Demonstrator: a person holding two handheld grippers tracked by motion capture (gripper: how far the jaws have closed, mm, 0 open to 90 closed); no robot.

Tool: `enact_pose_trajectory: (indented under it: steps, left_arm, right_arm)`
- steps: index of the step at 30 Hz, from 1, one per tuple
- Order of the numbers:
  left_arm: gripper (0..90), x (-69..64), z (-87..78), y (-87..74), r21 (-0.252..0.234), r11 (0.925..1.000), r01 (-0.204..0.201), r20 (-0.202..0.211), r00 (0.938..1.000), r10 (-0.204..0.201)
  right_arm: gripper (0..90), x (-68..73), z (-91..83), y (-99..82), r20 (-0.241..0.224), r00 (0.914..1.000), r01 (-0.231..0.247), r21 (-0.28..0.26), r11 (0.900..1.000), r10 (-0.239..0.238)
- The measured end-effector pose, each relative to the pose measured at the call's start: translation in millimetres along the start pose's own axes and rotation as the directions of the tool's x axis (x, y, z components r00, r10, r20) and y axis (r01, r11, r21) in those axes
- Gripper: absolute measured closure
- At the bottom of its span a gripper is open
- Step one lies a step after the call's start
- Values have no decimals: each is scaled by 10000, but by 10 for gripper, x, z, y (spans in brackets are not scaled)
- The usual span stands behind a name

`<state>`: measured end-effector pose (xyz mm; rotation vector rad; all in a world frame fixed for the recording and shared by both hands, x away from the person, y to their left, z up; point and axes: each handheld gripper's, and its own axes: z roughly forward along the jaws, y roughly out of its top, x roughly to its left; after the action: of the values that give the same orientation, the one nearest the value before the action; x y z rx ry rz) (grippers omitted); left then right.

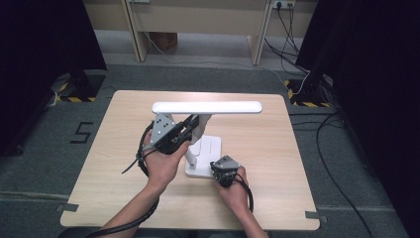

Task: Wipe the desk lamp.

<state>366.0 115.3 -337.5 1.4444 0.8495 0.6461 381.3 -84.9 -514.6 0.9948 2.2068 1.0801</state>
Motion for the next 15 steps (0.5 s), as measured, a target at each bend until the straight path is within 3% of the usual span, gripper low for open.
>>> enact_pose_trajectory:
  steps: [15]
  left_arm:
    - [818,50,-43,3,-78,10000,51,-112,9999,-52]
  right_arm:
    - [898,0,0,0,-4,10000,-8,-1,10000,8]
